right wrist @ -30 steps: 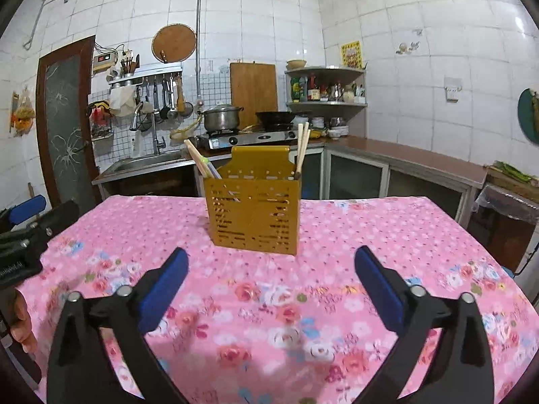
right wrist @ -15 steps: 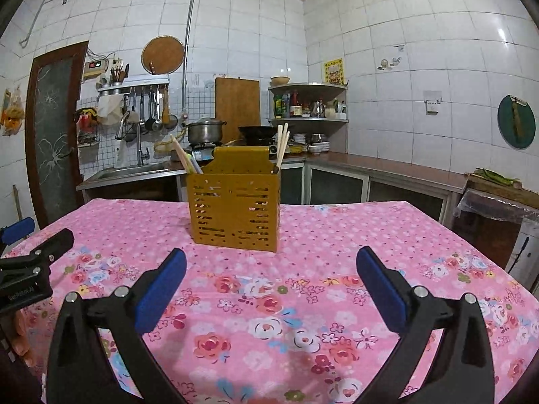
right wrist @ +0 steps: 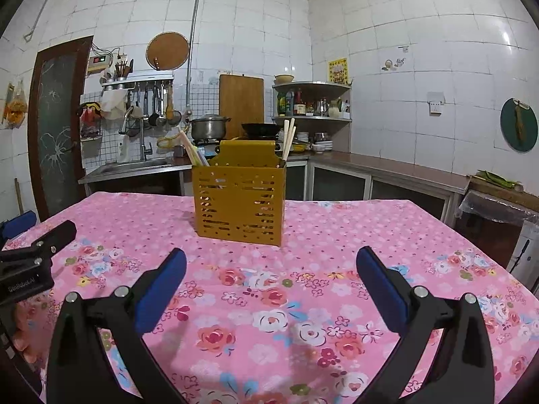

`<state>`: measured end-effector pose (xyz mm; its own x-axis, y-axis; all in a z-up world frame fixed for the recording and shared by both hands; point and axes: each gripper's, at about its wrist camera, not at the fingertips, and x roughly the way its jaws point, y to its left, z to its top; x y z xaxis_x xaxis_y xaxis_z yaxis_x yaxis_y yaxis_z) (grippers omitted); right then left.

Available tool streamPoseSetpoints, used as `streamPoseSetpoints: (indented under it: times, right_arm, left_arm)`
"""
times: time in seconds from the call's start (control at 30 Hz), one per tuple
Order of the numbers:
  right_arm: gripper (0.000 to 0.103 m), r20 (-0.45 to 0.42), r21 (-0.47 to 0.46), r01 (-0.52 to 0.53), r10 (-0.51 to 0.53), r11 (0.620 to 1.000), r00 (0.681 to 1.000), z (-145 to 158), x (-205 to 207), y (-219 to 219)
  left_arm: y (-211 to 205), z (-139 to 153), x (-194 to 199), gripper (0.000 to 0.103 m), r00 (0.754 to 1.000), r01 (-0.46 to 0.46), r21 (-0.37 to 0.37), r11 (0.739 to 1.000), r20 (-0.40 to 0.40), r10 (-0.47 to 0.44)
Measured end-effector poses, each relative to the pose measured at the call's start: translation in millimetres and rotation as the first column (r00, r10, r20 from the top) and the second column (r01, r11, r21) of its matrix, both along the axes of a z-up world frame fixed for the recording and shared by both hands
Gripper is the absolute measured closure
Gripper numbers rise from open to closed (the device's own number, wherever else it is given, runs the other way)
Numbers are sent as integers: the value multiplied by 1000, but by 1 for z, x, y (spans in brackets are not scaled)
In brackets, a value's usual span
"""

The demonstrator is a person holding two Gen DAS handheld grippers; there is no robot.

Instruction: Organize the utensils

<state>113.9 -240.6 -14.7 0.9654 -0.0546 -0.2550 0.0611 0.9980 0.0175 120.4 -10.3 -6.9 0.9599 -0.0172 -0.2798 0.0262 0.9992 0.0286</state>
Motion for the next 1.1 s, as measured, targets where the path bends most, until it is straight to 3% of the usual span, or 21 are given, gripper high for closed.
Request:
streamPoseSetpoints:
  times: [1.1]
  right_arm:
    - [4, -1, 16, 0, 0, 1000, 1000, -1, 0, -2]
  left_arm:
    - [-1, -3, 1, 5, 1000, 22, 9, 1000, -18, -21]
